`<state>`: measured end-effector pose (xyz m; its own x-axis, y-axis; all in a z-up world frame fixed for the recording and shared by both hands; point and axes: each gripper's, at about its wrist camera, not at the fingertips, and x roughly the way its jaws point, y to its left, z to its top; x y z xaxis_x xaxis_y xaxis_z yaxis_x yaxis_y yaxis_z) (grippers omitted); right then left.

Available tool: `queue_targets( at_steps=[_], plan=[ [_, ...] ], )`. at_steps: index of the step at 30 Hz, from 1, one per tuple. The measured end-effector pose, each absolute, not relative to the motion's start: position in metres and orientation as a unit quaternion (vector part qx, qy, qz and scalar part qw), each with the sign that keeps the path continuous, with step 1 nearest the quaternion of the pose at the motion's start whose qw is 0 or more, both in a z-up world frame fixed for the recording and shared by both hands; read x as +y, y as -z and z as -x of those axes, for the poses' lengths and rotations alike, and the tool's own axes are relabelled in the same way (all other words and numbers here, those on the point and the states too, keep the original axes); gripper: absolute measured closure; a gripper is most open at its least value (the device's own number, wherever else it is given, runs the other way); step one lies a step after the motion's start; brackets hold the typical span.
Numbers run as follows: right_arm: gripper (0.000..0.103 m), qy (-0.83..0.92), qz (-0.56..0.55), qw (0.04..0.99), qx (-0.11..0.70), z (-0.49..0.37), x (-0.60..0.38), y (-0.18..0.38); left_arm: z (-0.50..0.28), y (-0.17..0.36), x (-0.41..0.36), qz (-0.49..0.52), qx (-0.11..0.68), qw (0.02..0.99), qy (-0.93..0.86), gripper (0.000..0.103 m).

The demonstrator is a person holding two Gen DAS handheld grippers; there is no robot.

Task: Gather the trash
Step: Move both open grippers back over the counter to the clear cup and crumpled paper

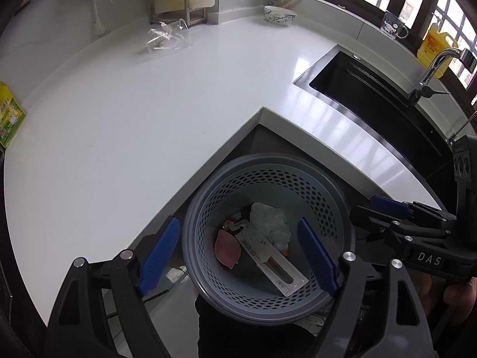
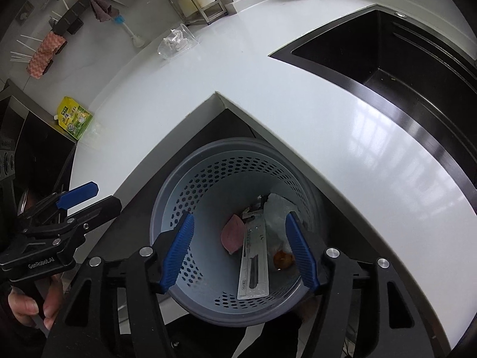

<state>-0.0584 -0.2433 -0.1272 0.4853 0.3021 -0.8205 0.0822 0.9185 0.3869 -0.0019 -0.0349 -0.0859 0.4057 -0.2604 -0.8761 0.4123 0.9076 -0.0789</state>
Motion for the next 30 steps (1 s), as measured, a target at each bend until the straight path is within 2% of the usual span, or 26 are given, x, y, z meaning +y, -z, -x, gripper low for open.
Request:
queue_targets(
  at_steps=[10, 15, 23, 25, 30],
  plan=[
    [0.039, -0.072, -0.187, 0.853, 0.482, 0.052, -0.245, 0.102, -0.001, 0.059, -0.033, -0.067, 0.48, 0.853, 0.195, 0.014],
    [0.028, -0.066, -0.181, 0.865, 0.463, 0.046, -0.248, 0.088, -0.007, 0.045, -0.03, -0.062, 0.467, 0.862, 0.19, 0.007],
    [0.028, -0.052, -0.162, 0.877, 0.449, 0.025, -0.244, 0.069, -0.026, 0.024, -0.013, -0.049, 0.446, 0.877, 0.172, 0.007],
    [0.023, -0.049, -0.156, 0.881, 0.444, 0.018, -0.242, 0.065, -0.033, 0.018, -0.008, -0.048, 0.44, 0.881, 0.167, 0.007],
    [0.022, -0.048, -0.149, 0.892, 0.425, -0.003, -0.233, 0.053, -0.056, 0.005, 0.01, -0.04, 0.427, 0.89, 0.156, 0.007]
  ],
)
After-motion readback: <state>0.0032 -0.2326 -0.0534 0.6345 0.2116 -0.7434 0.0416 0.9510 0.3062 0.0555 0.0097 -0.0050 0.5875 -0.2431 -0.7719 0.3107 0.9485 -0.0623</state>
